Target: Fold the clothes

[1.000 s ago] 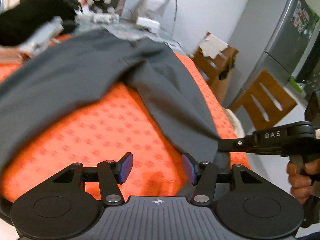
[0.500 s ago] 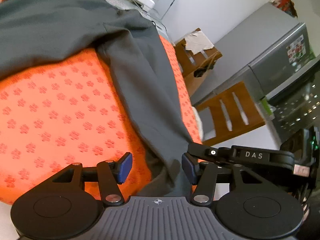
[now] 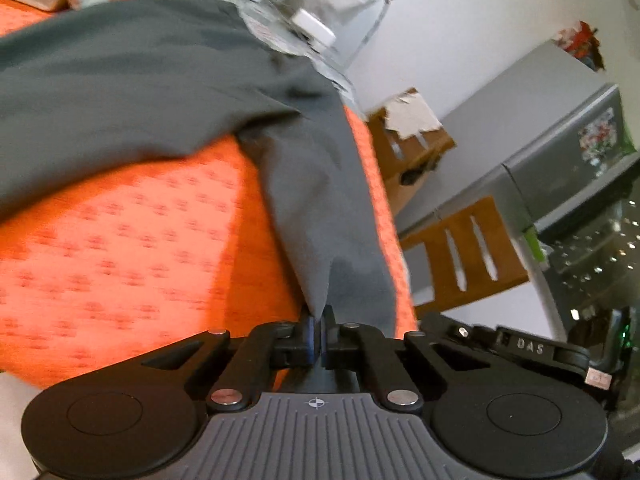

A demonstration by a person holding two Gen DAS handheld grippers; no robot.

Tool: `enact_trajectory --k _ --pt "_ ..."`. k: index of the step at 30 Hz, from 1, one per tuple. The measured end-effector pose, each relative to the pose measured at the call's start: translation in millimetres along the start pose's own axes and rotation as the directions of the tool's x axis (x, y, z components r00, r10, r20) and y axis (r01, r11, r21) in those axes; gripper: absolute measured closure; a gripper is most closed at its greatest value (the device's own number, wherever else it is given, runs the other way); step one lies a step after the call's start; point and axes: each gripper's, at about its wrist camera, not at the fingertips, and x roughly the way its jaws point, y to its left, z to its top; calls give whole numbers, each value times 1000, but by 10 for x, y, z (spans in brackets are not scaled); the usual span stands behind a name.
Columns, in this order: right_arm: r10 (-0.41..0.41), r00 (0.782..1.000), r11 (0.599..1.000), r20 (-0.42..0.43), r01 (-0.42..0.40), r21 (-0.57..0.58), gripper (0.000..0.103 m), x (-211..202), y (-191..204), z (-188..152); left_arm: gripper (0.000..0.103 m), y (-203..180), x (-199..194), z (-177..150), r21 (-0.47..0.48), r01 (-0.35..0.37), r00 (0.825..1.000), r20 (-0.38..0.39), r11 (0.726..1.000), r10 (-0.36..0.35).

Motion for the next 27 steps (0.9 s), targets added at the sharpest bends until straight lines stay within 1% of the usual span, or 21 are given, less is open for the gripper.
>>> enact_trajectory --k 1,2,3,4,6,8,9,12,15,17,18,19,20,22,24,27 --pt "-7 1000 1000 -7 7 13 92 10 -33 -32 98 44 -31 15 -2 -18 1000 0 1000 18" --pt "-14 1000 1000 -16 15 27 87 23 -65 -65 98 92 -57 30 -6 -37 999 -3 999 37" --pt "-18 999 999 -27 19 41 82 45 -85 -101 98 158 -57 44 -15 -58 998 -19 998 57" --pt "-12 999 998 -34 13 53 79 74 -91 -139 98 223 -56 57 -24 -78 996 -34 997 78" --pt "4 999 997 -50 0 77 71 135 -99 -213 97 337 -31 79 -34 -115 991 -69 993 113" --pt "35 997 995 -70 -28 96 68 224 -72 -282 97 387 7 100 -25 -134 987 -88 991 132" --pt "50 995 994 -81 -42 98 66 273 -49 -312 97 386 12 110 -17 -132 987 -90 991 130" --pt "82 991 992 -107 -71 101 65 404 8 -389 95 358 35 141 14 -130 987 -96 991 130" --pt "87 992 992 -91 -77 102 64 490 58 -446 95 345 23 149 33 -136 986 -95 990 139" --pt "89 994 993 -62 -83 87 63 513 86 -470 94 338 -2 140 44 -139 986 -90 989 143" --pt "90 995 993 -50 -86 79 65 523 100 -480 94 336 -18 131 51 -140 986 -87 989 144" --pt "91 995 994 -39 -88 71 73 532 114 -491 95 329 -33 123 59 -139 986 -84 988 144" --pt "92 995 994 -29 -90 61 100 538 128 -499 96 299 -50 118 79 -134 987 -81 988 140" --pt "93 996 995 -13 -92 35 100 522 163 -501 97 236 -82 111 117 -121 988 -77 986 131" --pt "97 995 995 22 -98 11 101 415 214 -476 98 141 -99 123 128 -89 992 -81 988 100" --pt "84 994 996 74 -85 11 101 156 224 -402 98 -26 -98 153 138 -29 995 -92 990 42"
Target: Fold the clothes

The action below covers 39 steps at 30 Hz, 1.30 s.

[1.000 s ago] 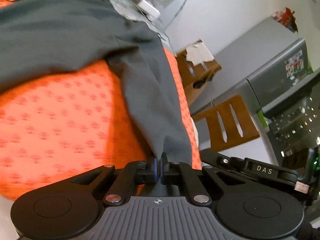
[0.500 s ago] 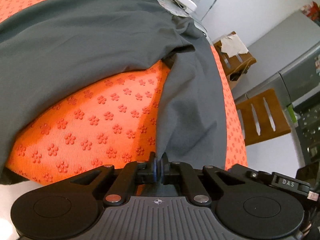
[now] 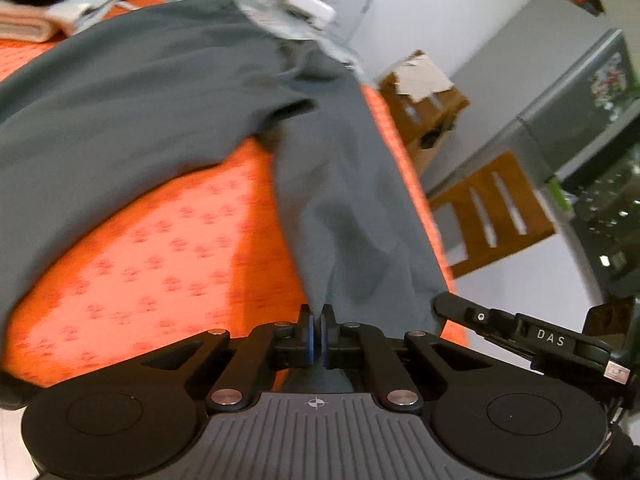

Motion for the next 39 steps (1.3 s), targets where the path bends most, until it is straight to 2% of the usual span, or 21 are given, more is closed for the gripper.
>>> enact_trajectory --k 5,8,11,14,19,22,24,30,33,35,37,38,39 --pt "-89 991 996 101 87 20 101 -569 -74 274 97 -336 144 59 42 122 992 -34 992 -121" --pt "-152 981 988 124 153 3 101 -761 -135 420 97 -465 309 7 65 138 988 -74 988 -133" --pt "-202 975 977 90 206 -46 100 -722 -174 430 98 -436 462 -81 72 85 990 -119 994 -76" --pt "-238 971 966 26 239 -97 94 -584 -161 353 98 -298 446 -119 53 17 991 -132 998 -10" --pt "-247 969 964 -23 243 -107 88 -449 -176 231 98 -45 235 -105 28 -66 993 -98 997 68" --pt "-243 969 967 -53 237 -95 76 -399 -221 149 98 100 158 -65 17 -116 990 -83 993 117" --pt "-226 972 971 -68 219 -91 71 -351 -246 92 97 144 179 -23 0 -130 987 -92 991 130" --pt "-152 984 986 -98 144 -83 69 -162 -238 -59 95 115 212 -42 14 -147 985 -92 989 148" --pt "-159 983 982 -96 148 -119 62 -43 -161 -88 94 101 211 -49 3 -140 987 -84 990 140" --pt "-186 978 972 -92 170 -161 62 42 -111 -98 93 91 213 -67 17 -143 986 -80 990 144" --pt "-221 972 956 -80 200 -214 69 100 -56 -114 96 52 187 -70 37 -141 987 -70 989 143" --pt "-236 969 947 -73 213 -242 98 118 -24 -121 97 28 163 -69 47 -137 988 -64 989 140" --pt "-243 967 940 -70 217 -264 100 114 7 -115 97 -10 119 -68 57 -132 989 -55 990 136"
